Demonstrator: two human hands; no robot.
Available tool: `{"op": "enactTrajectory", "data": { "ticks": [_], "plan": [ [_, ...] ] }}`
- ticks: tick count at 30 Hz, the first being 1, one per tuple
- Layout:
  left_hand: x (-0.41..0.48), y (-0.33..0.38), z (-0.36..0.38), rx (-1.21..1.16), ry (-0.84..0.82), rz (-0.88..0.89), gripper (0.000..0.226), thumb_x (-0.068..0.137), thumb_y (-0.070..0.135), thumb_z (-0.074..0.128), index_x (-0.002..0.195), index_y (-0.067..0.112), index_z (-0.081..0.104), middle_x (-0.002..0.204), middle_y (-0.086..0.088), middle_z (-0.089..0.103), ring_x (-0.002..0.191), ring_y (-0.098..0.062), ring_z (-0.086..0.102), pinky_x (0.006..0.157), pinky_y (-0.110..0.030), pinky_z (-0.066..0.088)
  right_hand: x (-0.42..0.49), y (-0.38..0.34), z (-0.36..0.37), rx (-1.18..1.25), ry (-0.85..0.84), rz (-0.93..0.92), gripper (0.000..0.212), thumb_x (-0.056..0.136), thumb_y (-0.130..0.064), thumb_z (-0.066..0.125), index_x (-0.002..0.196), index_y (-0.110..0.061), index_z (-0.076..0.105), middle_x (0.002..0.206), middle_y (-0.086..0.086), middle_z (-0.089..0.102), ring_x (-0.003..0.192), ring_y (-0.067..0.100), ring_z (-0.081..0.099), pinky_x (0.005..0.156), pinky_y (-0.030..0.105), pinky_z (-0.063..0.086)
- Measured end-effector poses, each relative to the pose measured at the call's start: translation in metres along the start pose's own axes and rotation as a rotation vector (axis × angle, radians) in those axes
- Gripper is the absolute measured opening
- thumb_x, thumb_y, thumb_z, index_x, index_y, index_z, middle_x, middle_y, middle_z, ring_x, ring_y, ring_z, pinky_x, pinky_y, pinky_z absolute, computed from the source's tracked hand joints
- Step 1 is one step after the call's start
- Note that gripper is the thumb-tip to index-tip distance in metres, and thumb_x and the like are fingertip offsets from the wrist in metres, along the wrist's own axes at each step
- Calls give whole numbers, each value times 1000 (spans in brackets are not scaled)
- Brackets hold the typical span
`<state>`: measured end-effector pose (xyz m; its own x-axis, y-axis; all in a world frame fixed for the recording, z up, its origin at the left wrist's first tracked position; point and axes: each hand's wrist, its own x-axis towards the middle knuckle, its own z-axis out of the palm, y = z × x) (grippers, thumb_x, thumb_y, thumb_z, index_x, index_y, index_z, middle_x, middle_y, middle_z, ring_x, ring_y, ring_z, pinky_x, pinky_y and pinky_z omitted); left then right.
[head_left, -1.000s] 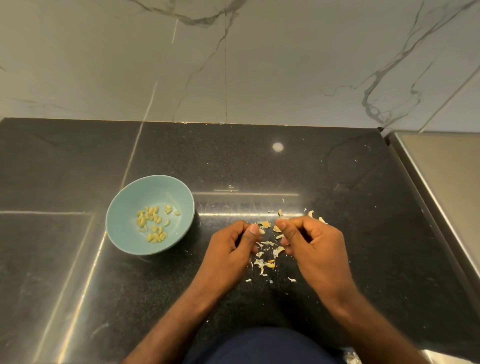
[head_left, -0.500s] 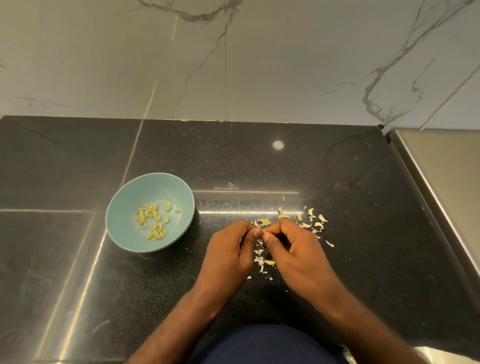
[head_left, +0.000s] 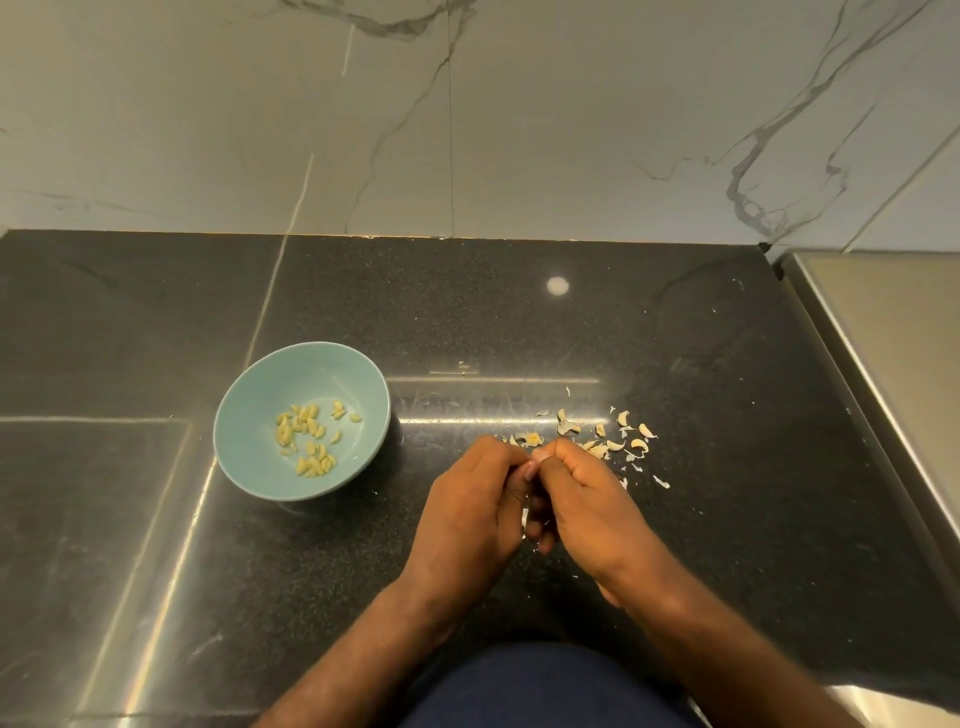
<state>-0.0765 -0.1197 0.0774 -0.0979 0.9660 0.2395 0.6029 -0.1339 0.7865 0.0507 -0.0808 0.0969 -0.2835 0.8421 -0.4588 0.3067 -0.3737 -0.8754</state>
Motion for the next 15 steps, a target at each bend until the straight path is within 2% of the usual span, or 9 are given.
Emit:
{"op": "enactTrajectory", "data": {
  "ticks": [3,7,10,15],
  "plan": [
    [2,5,-3,-309,-15,-193,10,97,11,60,90,14,66,70,6,66,64,-1,63,60,-11,46,-1,1,-1,69,11,-15,31,105,-31,45,94,-5,59,69,3,58,59,16,59,52,29,48],
    [6,5,-6,-551,-63,-349,8,96,9,61,95,8,69,77,-6,72,67,-9,67,60,-19,52,0,0,-5,135,42,-89,26,102,-25,52,92,-3,62,68,4,64,60,18,59,53,29,50],
    [8,2,-8,-608,-68,-428,8,94,13,65,95,8,71,79,-4,75,69,-11,68,62,-20,53,3,2,-8,112,75,-141,18,100,-19,57,91,-7,67,69,2,67,62,17,61,55,30,52],
    [6,-3,-7,-471,-69,-394,8,94,20,66,90,14,71,77,-3,72,69,-20,67,63,-26,57,5,5,-8,37,100,-206,14,98,-16,60,96,-18,73,75,-3,71,67,11,66,61,26,54]
  ]
}}
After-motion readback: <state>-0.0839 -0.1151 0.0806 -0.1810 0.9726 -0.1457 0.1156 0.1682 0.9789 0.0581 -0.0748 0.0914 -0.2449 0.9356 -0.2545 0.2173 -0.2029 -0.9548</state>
